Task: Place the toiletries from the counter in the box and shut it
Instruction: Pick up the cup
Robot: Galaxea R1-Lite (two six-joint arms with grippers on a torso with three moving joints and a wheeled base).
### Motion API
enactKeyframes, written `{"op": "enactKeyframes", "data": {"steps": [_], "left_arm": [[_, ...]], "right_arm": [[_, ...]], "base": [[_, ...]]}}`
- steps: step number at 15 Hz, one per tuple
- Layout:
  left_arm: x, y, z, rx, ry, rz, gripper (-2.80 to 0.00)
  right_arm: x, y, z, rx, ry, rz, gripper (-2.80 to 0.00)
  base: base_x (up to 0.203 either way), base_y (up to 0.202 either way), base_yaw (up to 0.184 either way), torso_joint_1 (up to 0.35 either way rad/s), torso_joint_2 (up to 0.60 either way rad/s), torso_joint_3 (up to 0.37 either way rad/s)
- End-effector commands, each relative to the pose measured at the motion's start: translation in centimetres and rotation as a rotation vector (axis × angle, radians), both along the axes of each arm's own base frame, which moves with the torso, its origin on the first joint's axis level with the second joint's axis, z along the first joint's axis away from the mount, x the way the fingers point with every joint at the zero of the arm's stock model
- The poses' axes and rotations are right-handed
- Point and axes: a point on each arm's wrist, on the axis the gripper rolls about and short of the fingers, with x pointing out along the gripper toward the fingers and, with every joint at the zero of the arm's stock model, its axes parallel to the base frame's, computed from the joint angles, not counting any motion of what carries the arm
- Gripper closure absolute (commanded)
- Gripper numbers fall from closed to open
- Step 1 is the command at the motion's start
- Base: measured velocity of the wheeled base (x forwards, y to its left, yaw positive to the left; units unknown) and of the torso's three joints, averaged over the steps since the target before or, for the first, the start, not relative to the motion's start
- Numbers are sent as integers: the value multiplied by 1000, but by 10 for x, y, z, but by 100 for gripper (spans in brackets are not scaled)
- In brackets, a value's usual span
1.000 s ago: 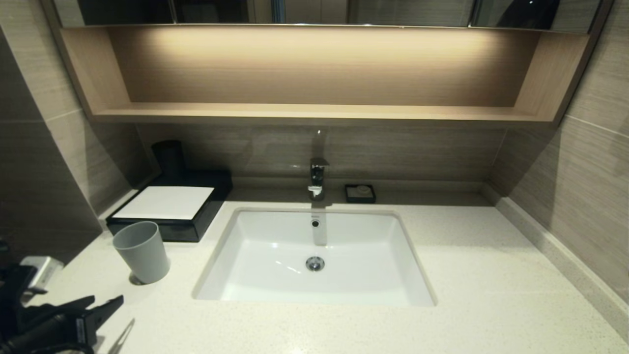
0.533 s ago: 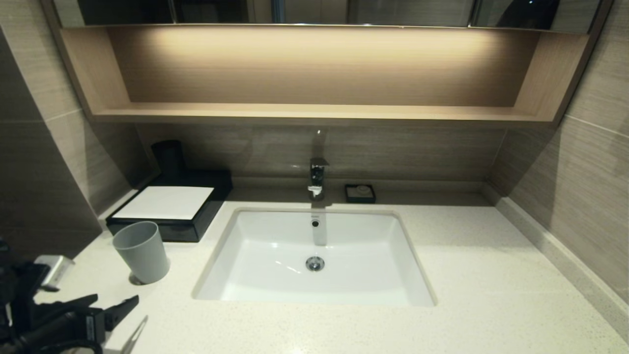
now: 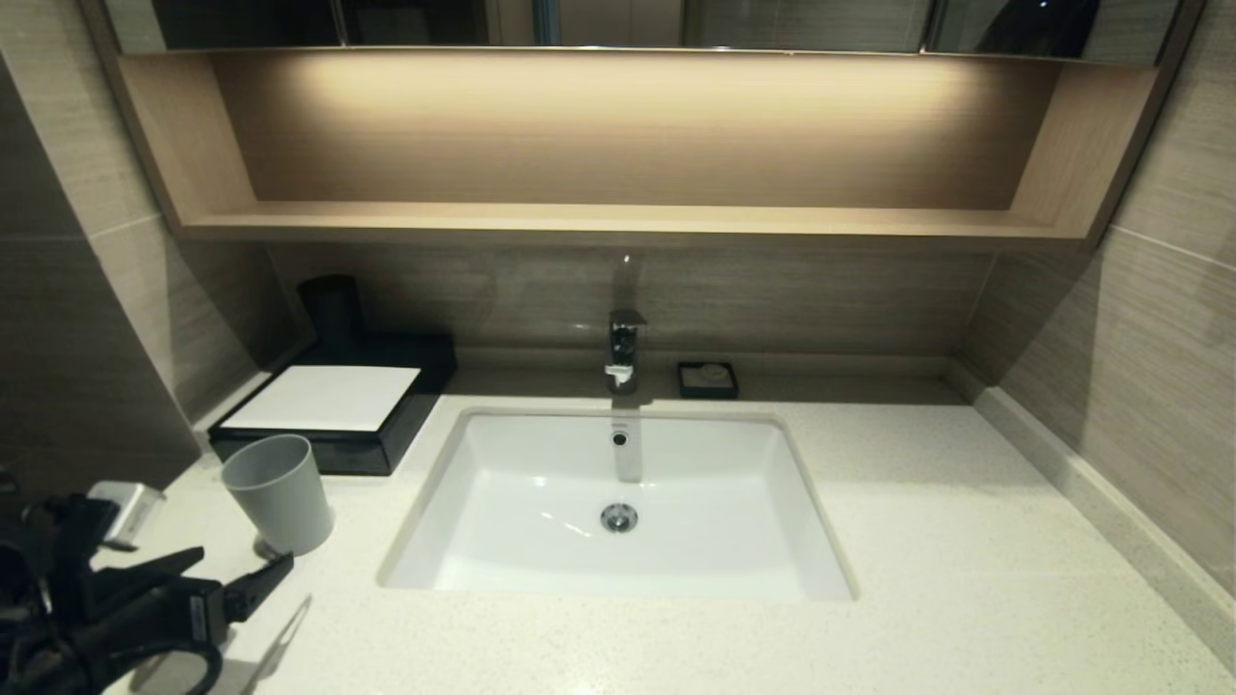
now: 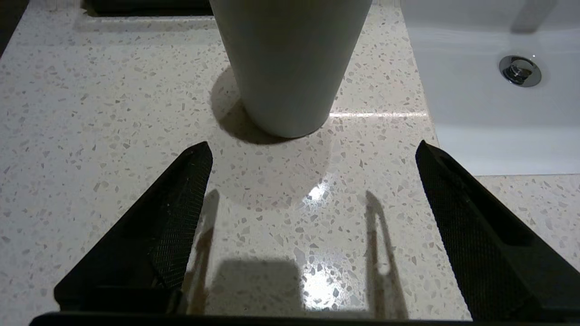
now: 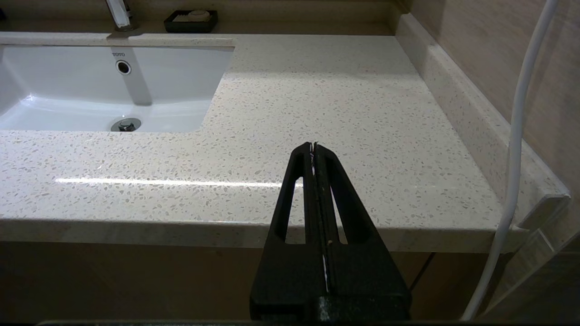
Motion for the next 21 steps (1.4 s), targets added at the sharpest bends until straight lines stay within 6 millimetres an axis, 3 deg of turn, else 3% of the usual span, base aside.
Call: {"op": "enactKeyframes", "data": {"steps": [1, 21], "left_arm": [[2, -1, -11, -11, 40, -7, -280], [16, -5, -21, -24, 15, -13, -280]], "right_arm": [[0, 0, 0, 0, 1, 0, 0], [0, 0, -1, 0, 2, 0, 0]], "base": [[0, 0, 0, 0, 0, 0], [0, 0, 0, 0, 0, 0]]}}
